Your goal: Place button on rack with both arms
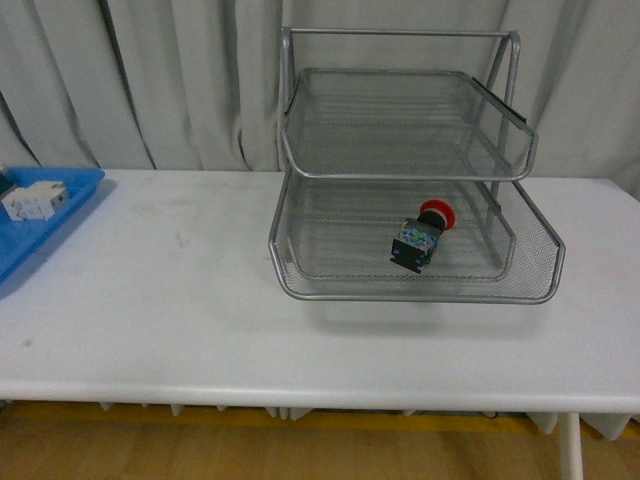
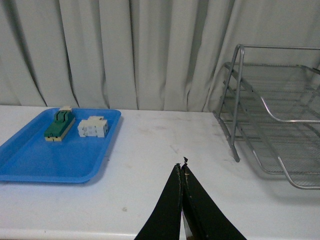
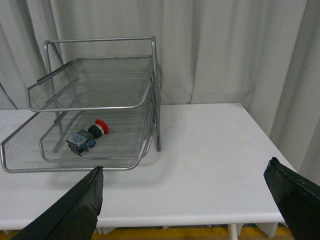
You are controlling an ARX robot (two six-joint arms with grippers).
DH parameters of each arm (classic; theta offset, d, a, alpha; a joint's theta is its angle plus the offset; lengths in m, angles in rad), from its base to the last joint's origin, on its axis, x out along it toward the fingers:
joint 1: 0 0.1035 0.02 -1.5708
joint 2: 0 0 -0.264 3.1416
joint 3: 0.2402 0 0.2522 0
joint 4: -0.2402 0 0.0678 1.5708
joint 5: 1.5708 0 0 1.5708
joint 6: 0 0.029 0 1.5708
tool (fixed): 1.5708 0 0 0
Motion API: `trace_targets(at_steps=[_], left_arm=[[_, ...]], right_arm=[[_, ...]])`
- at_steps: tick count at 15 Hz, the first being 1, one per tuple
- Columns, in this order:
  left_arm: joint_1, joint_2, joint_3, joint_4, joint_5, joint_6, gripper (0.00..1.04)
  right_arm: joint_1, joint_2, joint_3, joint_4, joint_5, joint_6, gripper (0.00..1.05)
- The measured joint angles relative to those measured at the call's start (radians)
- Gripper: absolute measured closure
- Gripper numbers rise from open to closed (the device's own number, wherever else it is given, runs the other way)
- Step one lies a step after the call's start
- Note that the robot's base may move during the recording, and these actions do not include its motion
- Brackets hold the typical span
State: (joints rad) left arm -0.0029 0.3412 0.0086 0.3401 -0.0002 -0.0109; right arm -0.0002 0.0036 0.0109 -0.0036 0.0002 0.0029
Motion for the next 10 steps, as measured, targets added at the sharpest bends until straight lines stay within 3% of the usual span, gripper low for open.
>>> trace_targets(at_steps=[7, 8, 9, 10], left_arm=[[0.000, -0.094, 0.000, -0.093, 0.000, 0.000, 1.03], [0.000, -0.146, 0.000, -0.144, 0.000, 0.000, 1.03], [0.000, -0.288, 0.000, -0.341, 0.002, 0.000, 1.03], [0.000, -0.332, 0.000, -0.348, 0.000, 0.000, 1.03]], right_arm=[[0.000, 0.000, 0.000, 0.000, 0.000, 0.000, 0.06], [0.000, 0.000, 0.000, 0.000, 0.000, 0.000, 0.06], [0.000, 0.000, 0.000, 0.000, 0.000, 0.000, 0.06], [0.000, 0.000, 0.000, 0.000, 0.000, 0.000, 0.06]])
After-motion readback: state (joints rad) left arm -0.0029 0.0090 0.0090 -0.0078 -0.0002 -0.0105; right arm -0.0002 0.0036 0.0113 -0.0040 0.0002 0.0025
